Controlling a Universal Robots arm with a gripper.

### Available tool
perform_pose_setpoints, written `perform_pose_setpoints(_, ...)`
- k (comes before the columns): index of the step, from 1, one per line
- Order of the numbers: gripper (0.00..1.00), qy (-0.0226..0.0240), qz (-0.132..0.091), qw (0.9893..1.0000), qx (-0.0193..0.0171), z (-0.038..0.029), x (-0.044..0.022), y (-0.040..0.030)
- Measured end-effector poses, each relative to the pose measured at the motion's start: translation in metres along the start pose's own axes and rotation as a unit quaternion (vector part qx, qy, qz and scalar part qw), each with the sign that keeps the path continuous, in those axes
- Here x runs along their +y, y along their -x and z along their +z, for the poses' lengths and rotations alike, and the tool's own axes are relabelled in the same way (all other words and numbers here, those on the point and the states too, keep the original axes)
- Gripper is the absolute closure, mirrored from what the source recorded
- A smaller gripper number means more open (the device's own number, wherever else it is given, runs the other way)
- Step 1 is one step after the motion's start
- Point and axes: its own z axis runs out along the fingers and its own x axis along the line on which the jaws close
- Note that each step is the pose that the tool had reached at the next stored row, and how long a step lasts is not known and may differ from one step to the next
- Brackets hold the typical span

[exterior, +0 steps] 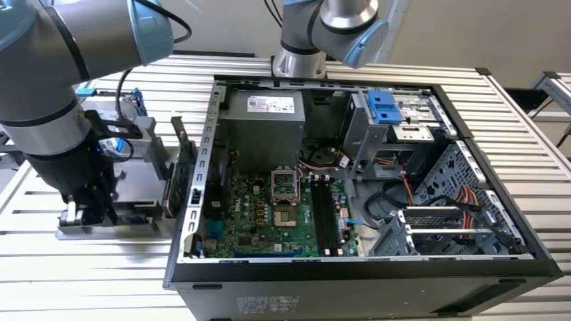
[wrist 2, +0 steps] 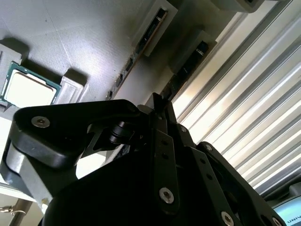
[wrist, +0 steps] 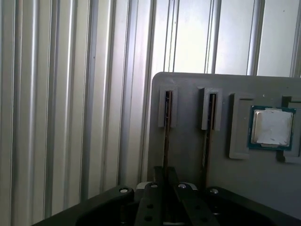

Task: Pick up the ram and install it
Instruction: 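Pick up the ram and move it above insertion slot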

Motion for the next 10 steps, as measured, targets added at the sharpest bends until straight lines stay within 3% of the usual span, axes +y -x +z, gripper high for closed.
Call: perform_pose_setpoints(10, 1.0, 0.0, 0.0, 1.0, 0.0, -0.0048, 0.0, -0.0005)
